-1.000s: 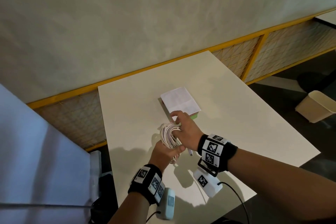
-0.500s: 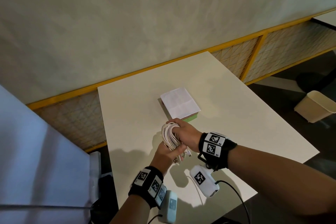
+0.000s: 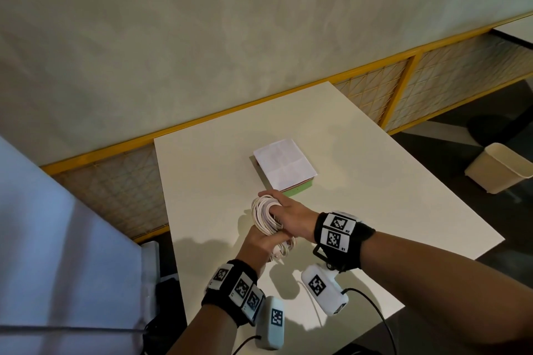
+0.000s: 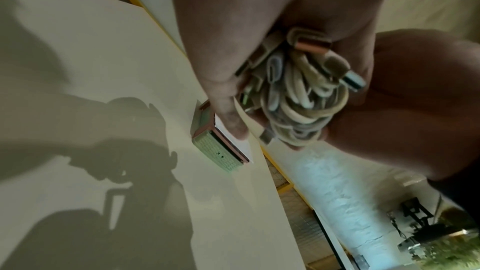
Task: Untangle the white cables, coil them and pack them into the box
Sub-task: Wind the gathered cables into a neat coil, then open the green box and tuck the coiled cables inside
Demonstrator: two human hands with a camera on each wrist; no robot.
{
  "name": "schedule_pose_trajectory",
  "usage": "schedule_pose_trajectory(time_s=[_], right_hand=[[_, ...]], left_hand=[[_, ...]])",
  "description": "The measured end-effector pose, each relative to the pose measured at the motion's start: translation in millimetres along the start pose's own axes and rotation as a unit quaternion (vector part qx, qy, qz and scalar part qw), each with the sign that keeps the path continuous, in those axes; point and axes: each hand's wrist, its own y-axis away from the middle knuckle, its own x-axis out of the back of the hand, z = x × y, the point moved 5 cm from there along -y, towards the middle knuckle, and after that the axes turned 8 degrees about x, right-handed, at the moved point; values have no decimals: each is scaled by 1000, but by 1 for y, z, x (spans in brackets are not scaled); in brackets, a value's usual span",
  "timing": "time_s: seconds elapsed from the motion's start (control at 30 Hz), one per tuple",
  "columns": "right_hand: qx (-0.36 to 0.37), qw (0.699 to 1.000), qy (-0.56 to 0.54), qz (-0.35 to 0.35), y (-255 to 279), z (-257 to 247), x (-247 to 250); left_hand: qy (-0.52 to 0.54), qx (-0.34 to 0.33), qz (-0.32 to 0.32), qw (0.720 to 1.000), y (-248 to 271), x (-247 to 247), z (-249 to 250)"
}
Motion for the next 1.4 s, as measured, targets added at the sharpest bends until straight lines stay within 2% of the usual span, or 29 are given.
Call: schedule_pose_trajectory(time_s=[0.17, 0.3, 0.5, 0.57, 0.7, 0.8, 0.9, 0.97, 1.13, 1.23, 1.3, 1.4], right_hand=[[5, 996, 77, -37, -3, -4, 1], [10, 970, 232, -73, -3, -9, 2], [-31, 993, 38, -110, -4, -3, 12], [-41, 994, -6, -104, 0, -2, 23], [-16, 998, 2, -61, -1, -11, 40], [-10, 998, 51, -46, -3, -15, 24], [-18, 997, 74, 28, -8, -5, 8], [-17, 996, 34, 83, -12, 0, 5], [34, 990, 85, 107, -9, -10, -2], [45, 986, 74, 140, -5, -6, -6], [32, 989, 60, 135, -4, 1, -9], [16, 996, 45, 76, -5, 12, -13]], left_hand=[[57, 74, -39, 995, 6, -7, 1], [131, 153, -40, 979, 6, -9, -7], [180, 168, 2, 969, 5, -4, -8], [153, 172, 27, 973, 4, 4, -9], [32, 134, 54, 989, 1, 17, -8], [-66, 91, 59, 992, -2, 9, 0], [-155, 62, 58, 984, -5, -1, 5], [-164, 65, 51, 983, -3, -3, 4], [-135, 92, 23, 986, 4, 2, 0], [-139, 101, 6, 985, 2, 6, -5], [-162, 108, -3, 981, 1, 8, -12], [-196, 101, -1, 975, -1, 11, -22]])
